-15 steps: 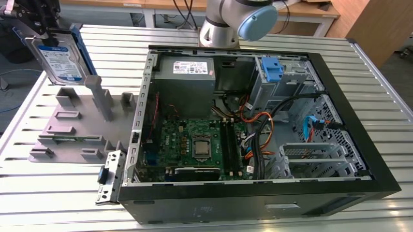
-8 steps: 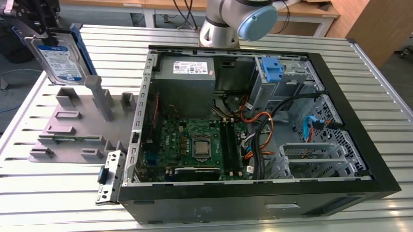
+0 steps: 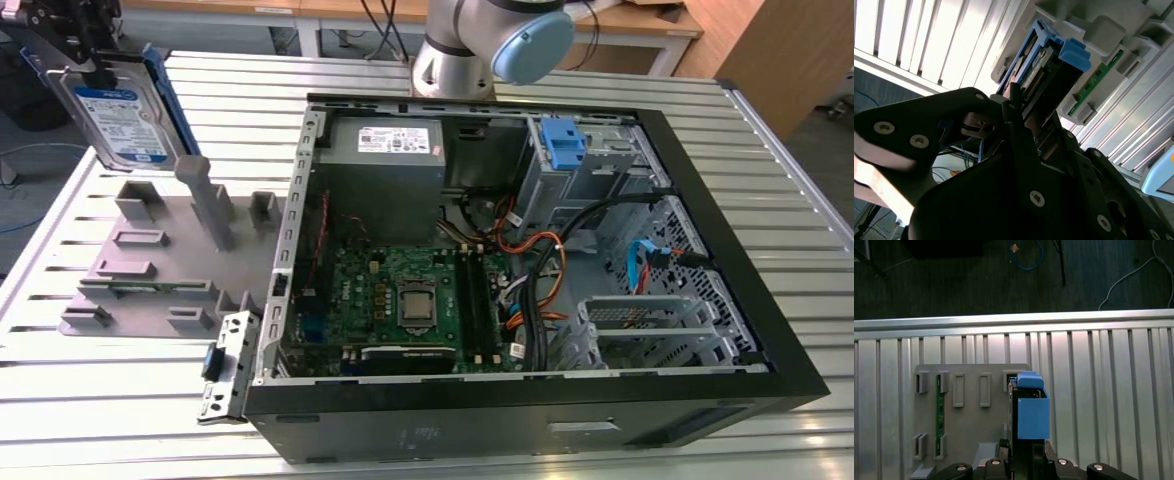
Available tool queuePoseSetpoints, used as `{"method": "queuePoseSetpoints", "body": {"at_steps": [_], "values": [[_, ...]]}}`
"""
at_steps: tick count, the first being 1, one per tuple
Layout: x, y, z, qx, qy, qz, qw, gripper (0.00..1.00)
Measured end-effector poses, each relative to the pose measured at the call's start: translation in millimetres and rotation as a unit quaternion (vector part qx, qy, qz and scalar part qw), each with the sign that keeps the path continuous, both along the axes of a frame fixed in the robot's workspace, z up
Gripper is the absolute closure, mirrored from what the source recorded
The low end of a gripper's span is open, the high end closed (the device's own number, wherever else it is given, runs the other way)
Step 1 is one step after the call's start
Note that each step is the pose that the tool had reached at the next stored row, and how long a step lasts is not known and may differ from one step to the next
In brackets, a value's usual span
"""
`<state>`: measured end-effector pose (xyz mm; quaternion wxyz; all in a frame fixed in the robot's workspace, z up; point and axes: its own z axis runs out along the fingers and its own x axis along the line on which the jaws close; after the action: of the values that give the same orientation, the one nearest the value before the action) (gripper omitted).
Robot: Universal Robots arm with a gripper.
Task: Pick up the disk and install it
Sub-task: 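Pick up the disk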
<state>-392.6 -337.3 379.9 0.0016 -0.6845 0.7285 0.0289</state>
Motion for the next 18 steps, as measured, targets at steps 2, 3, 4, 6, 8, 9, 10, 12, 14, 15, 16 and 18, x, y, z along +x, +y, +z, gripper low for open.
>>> {"method": "queuePoseSetpoints", "body": {"at_steps": [2,3,4,6,8,9,10,12,14,15,16,18], "values": [[0.0,0.0,0.0,0.0001,-0.0001,0.000,1.0000,0.65],[0.0,0.0,0.1,0.0000,0.0000,0.000,1.0000,0.65],[0.0,0.0,0.2,0.0000,0.0000,0.000,1.0000,0.65],[0.0,0.0,0.3,0.0000,0.0000,0.000,1.0000,0.65],[0.0,0.0,0.4,0.0000,0.0000,0.000,1.0000,0.65],[0.0,0.0,1.2,-0.0001,0.0003,0.000,1.0000,0.65],[0.1,0.0,2.3,-0.0001,0.0003,0.000,1.0000,0.65],[0.0,0.0,5.9,0.0000,0.0001,0.000,1.0000,0.65],[0.1,0.0,11.0,0.0000,0.0001,0.000,1.0000,0.65],[0.0,0.0,13.5,0.0000,0.0001,0.000,1.0000,0.65],[0.0,0.0,16.2,0.0000,0.0000,0.000,1.0000,0.65],[0.1,0.0,22.0,0.0000,0.0001,0.000,1.0000,0.65]]}}
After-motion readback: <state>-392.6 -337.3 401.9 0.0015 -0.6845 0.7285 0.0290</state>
